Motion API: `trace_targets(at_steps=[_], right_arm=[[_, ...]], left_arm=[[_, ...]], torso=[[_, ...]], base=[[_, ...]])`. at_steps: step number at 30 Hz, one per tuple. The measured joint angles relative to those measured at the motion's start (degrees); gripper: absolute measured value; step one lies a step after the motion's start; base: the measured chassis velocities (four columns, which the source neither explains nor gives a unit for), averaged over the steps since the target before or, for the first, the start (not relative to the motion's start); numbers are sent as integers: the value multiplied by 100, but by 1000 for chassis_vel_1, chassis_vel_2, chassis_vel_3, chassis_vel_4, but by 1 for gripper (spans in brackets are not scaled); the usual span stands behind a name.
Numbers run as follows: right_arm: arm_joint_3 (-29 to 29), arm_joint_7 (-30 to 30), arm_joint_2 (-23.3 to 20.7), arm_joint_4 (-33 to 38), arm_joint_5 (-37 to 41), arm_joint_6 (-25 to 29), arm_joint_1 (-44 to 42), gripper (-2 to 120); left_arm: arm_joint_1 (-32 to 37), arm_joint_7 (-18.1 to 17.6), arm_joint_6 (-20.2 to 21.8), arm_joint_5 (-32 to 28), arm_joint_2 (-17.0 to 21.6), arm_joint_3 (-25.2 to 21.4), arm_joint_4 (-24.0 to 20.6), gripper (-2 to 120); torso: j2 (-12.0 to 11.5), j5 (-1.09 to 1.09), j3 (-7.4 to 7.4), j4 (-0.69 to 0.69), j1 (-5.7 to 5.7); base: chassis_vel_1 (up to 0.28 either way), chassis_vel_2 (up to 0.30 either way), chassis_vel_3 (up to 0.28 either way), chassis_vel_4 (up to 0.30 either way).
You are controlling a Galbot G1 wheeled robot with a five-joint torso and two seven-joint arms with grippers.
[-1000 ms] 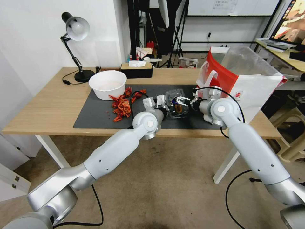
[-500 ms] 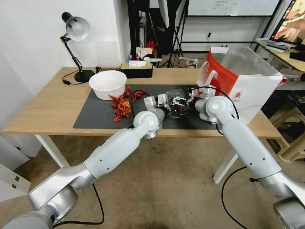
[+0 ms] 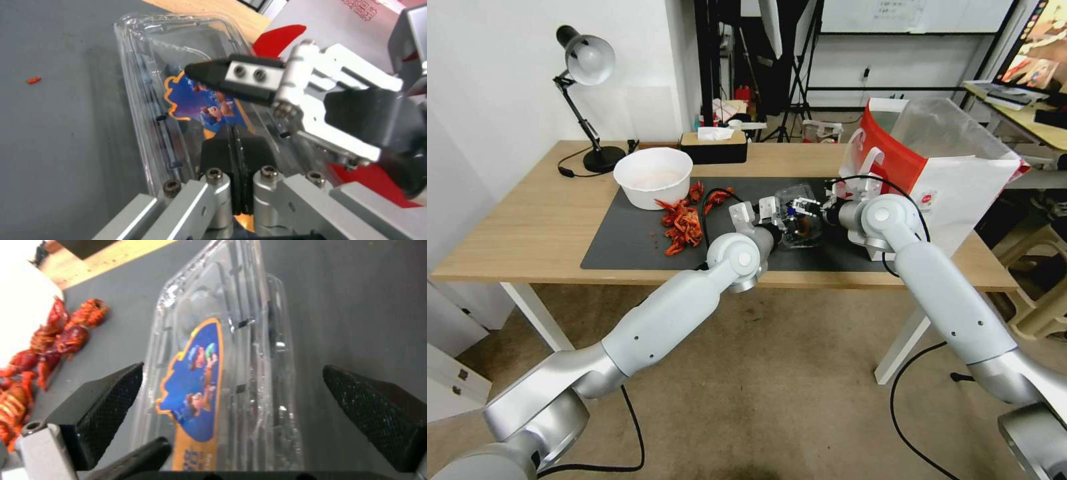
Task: Close the takeout container lid, then place the container into the takeout bag.
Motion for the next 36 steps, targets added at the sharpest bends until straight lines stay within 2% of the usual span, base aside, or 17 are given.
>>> trace_targets(at_steps=[33, 36], right_arm=[[-32, -195, 131, -638, 205, -45, 250, 100], [-9, -198, 133, -646, 228, -45, 242, 96]], left_arm=[[-14, 16, -53, -7, 37, 8, -69, 0], [-12, 17, -56, -7, 38, 8, -83, 0]], torso=[[0, 0, 0, 0, 0], [0, -1, 0, 0, 0]], base=[[0, 0, 0, 0], [0, 0, 0, 0]])
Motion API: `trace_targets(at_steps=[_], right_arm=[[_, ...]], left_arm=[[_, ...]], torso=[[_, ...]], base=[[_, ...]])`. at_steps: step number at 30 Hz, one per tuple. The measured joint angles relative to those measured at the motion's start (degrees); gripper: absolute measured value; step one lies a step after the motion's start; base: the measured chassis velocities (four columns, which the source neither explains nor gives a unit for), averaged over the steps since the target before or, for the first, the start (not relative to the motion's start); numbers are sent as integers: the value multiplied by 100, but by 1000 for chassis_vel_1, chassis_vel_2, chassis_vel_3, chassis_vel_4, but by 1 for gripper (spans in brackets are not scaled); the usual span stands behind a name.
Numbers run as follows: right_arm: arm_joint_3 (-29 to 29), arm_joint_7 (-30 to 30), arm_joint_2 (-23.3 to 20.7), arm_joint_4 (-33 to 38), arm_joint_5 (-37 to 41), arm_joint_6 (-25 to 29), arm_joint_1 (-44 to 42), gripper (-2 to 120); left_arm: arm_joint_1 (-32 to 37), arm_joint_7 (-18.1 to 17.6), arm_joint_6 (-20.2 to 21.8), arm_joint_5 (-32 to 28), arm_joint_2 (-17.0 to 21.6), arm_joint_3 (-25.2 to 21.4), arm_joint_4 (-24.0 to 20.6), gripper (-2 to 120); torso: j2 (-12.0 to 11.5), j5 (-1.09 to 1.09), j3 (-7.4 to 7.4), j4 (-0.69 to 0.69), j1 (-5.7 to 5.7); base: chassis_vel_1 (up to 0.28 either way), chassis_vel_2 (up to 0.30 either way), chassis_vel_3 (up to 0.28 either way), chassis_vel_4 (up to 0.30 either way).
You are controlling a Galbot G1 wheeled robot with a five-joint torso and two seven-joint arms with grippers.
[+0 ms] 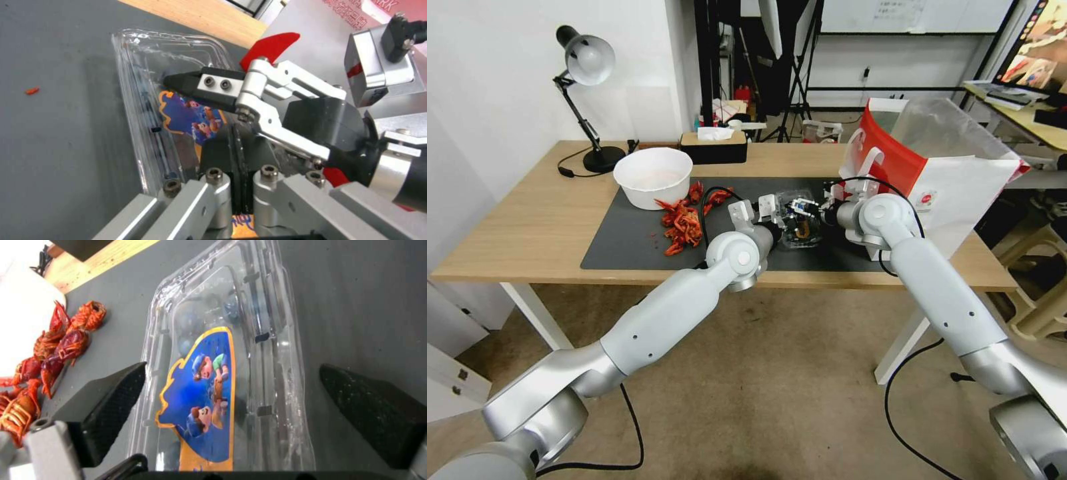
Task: Close the takeout container lid, then place the container into the takeout bag.
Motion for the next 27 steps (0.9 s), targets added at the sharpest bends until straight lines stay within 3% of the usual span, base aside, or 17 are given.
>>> trace_targets(at_steps=[7, 16, 17, 22, 23, 26, 27], right_arm=[[36, 16, -14, 4, 41, 5, -39, 84], [40, 19, -23, -2, 81, 8, -56, 53], [40, 23, -13, -18, 82, 8, -54, 45], [41, 28, -9, -27, 81, 8, -53, 38], [44, 34, -2, -35, 81, 8, -53, 25], [44, 37, 5, -39, 81, 8, -54, 21], [44, 38, 11, -40, 81, 8, -55, 13]], left_arm=[[5, 0, -6, 0, 8, 0, -27, 0], [6, -1, -10, -3, 4, 6, -22, 0], [6, -1, -9, -3, 2, 7, -20, 0], [6, -2, -12, -3, 3, 6, -20, 0], [6, -3, -16, -3, 4, 6, -20, 0], [0, -2, -28, -1, 4, 5, -18, 0], [-9, -2, -37, 0, 4, 5, -14, 0]], torso=[[0, 0, -1, -1, 0], [0, 1, 0, 1, 0], [0, 1, 0, 1, 0], [0, 0, 0, 1, 0], [0, 1, 0, 1, 0], [0, 0, 0, 1, 0], [0, 0, 0, 0, 0]], base=[[0, 0, 0, 0], [0, 0, 0, 0], [0, 0, 0, 0], [0, 0, 0, 0], [0, 0, 0, 0], [0, 0, 0, 0], [0, 0, 0, 0]])
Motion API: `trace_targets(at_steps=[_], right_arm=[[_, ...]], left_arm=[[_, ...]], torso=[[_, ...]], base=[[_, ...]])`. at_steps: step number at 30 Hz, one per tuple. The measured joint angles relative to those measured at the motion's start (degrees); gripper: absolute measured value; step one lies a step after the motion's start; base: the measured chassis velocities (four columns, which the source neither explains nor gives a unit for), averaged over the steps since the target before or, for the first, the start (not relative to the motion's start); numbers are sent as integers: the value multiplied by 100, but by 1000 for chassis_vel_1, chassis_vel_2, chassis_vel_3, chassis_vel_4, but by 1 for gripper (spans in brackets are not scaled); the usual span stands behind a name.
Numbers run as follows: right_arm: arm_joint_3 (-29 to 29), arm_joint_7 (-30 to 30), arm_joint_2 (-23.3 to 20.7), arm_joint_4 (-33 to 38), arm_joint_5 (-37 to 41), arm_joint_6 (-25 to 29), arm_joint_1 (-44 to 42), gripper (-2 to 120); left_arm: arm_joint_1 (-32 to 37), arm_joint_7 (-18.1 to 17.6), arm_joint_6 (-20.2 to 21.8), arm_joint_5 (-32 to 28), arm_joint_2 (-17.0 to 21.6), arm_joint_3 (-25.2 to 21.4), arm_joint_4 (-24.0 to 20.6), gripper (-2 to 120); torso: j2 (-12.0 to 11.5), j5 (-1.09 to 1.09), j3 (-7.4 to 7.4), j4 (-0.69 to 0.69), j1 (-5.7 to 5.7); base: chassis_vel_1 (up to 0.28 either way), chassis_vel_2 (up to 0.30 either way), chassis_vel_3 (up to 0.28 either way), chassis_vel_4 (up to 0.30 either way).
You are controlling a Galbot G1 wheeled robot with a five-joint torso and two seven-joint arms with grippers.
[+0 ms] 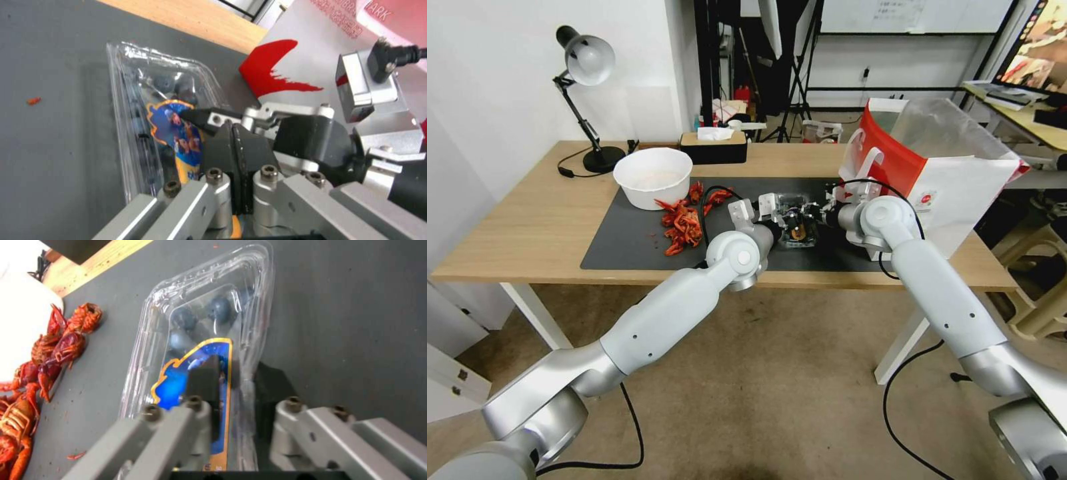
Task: Close the takeout container lid, then place the container into the takeout bag.
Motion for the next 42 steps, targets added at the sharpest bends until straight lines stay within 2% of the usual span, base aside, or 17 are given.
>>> trace_targets(at_steps=[1, 2, 5, 13, 20, 23, 25, 26, 29, 34, 37, 38, 40, 42], right_arm=[[0, 0, 3, 0, 0, 0, -1, 13], [0, 0, 9, 0, 0, -1, -4, 5], [6, 1, 17, 1, -3, -1, -14, 0], [49, 37, -13, 54, 17, -1, -44, 0], [135, 107, -69, 94, 66, -3, -72, 0], [179, 120, -89, 122, 90, -3, -104, 0], [196, 119, -105, 124, 108, -3, -115, 0], [196, 119, -105, 124, 108, -3, -115, 0], [232, 102, -69, 65, 127, -4, -116, 0], [233, 97, -44, 59, 128, -3, -122, 0], [187, 97, 57, 52, 119, -3, -83, 0], [187, 97, 57, 52, 119, -3, -83, 0], [146, 127, 126, 50, 120, -3, -23, 0], [110, 154, 172, 50, 124, -3, 4, 0]], left_arm=[[-5, 0, -3, 0, 0, 0, 3, 0], [-12, 0, -5, 1, -1, 1, 8, 0], [-29, 0, -9, 1, 0, 0, 16, 0], [-38, 0, -24, 17, 3, 4, 10, 0], [22, -1, -33, 34, 149, -168, -180, 0], [168, -24, -13, 51, 358, -335, -396, 0], [297, -25, 1, 66, 633, -445, -623, 0], [297, -25, 1, 66, 633, -445, -623, 0], [577, 20, -4, 198, 1173, -668, -1021, 0], [767, 90, -17, 406, 1458, -817, -1243, 0], [1500, 272, -91, 1358, 2039, -1233, -1881, 17], [1500, 272, -91, 1358, 2039, -1233, -1881, 17], [2096, 366, -221, 1976, 2265, -1538, -2275, 23], [2844, 425, -355, 2510, 2489, -1989, -2655, 34]], torso=[[0, 0, 0, 0, 0], [0, -1, 0, 0, 0], [0, -1, 0, 0, 0], [0, 1, 0, 2, 0], [0, 0, 0, 0, 0], [0, 0, 0, 0, 0], [0, 0, 0, -1, 0], [0, 0, 0, -1, 0], [0, -1, 0, -1, 0], [0, -2, 0, 0, 0], [0, -1, 0, -1, 0], [0, -1, 0, -1, 0], [0, -2, 0, 1, 0], [0, -1, 0, 1, 0]], base=[[0, 0, 0, 0], [0, 0, 0, 0], [0, 0, 0, 0], [0, 0, 0, 0], [0, 0, 0, 0], [0, 0, 0, 0], [0, 0, 0, 0], [0, 0, 0, 0], [0, 0, 0, 0], [0, 0, 0, 0], [0, 0, 0, 0], [0, 0, 0, 0], [0, 0, 0, 0], [0, 0, 0, 0]])
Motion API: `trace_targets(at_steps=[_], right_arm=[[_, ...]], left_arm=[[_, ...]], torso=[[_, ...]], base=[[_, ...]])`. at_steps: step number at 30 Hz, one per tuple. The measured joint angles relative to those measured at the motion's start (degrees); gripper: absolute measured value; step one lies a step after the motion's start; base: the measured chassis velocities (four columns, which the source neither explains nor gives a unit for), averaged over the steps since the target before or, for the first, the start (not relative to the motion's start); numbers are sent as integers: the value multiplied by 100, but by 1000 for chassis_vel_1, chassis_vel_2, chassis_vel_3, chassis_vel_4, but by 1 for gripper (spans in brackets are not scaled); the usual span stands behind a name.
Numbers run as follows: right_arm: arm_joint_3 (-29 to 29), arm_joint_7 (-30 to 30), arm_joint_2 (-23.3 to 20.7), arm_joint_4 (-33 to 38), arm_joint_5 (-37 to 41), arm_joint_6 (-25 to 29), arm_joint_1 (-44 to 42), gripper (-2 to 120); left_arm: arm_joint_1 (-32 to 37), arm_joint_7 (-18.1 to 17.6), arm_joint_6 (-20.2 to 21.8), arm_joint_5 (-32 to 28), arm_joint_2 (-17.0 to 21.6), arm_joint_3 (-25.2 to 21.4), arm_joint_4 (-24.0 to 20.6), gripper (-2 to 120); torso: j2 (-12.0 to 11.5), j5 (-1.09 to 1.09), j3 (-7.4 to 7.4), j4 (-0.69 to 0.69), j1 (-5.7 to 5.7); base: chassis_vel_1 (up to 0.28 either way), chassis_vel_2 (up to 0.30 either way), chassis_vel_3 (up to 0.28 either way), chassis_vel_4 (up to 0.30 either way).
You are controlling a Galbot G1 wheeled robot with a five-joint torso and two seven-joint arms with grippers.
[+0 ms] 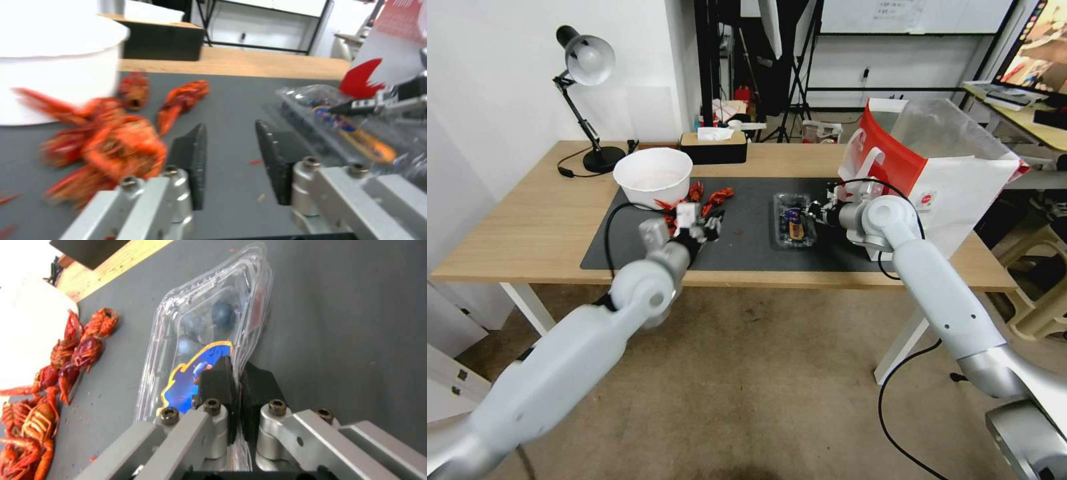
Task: Close the takeout container lid, then place the container into the takeout bag.
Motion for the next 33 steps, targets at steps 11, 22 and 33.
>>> trace_targets(at_steps=[11, 22, 33], right_arm=[[221, 190, -133, 287, 106, 0, -283, 0], [373, 258, -210, 424, 187, 4, -436, 0], [406, 289, -255, 507, 278, 4, -449, 0]], left_arm=[[1367, -272, -395, 1351, 175, -596, -454, 73], [2281, -855, -455, 2052, 119, -779, -573, 100], [2620, -877, -494, 2110, -2, -861, -691, 100]], torso=[[0, 1, 0, -6, 0], [0, 2, 0, 2, 0], [0, 1, 0, -1, 1]], base=[[0, 0, 0, 0], [0, 0, 0, 0], [0, 0, 0, 0]])
